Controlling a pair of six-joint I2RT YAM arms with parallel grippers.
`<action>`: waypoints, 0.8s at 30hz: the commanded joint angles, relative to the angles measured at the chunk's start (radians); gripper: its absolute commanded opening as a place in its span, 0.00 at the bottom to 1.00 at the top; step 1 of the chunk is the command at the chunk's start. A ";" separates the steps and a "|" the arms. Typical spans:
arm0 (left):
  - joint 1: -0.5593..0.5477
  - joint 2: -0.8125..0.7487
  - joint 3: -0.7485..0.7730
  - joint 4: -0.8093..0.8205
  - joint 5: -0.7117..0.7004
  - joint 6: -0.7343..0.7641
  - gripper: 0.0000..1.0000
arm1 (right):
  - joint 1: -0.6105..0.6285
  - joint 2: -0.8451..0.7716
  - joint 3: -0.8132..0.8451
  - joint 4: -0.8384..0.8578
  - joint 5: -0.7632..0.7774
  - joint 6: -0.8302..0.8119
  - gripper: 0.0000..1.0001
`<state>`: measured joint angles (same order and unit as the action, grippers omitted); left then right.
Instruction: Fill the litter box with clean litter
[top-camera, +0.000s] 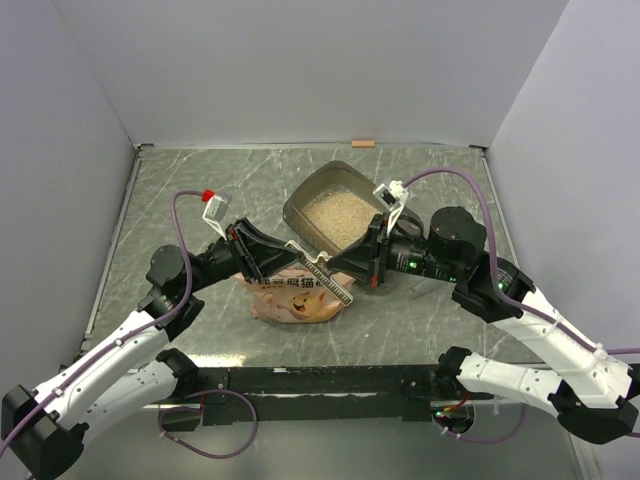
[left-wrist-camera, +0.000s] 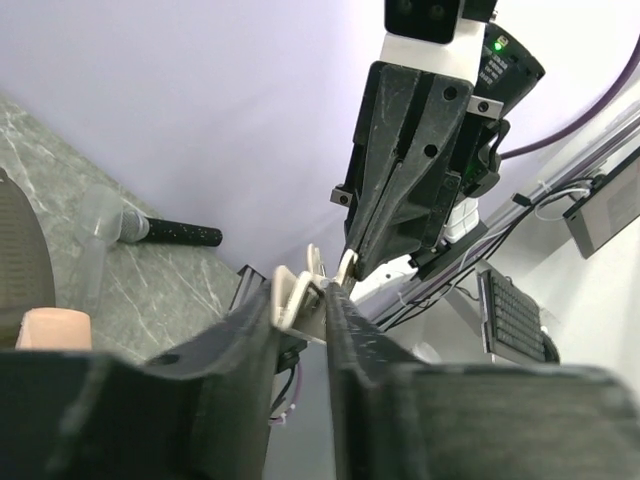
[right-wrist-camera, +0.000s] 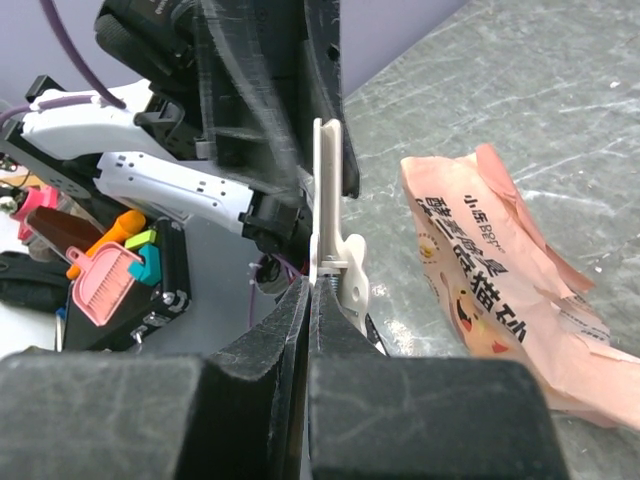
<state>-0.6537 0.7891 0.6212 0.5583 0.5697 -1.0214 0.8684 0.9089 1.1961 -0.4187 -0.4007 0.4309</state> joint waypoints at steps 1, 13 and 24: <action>0.005 -0.007 0.003 0.061 0.005 0.027 0.22 | 0.011 -0.024 -0.012 0.047 0.017 0.008 0.00; 0.005 -0.040 0.063 -0.116 0.116 0.236 0.08 | 0.007 -0.038 0.048 -0.133 0.091 -0.145 0.58; 0.006 -0.131 0.009 -0.135 0.228 0.296 0.01 | 0.007 -0.054 -0.004 -0.077 -0.085 -0.250 0.78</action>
<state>-0.6514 0.6861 0.6342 0.3767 0.7307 -0.7479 0.8707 0.8520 1.2034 -0.5579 -0.3714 0.2253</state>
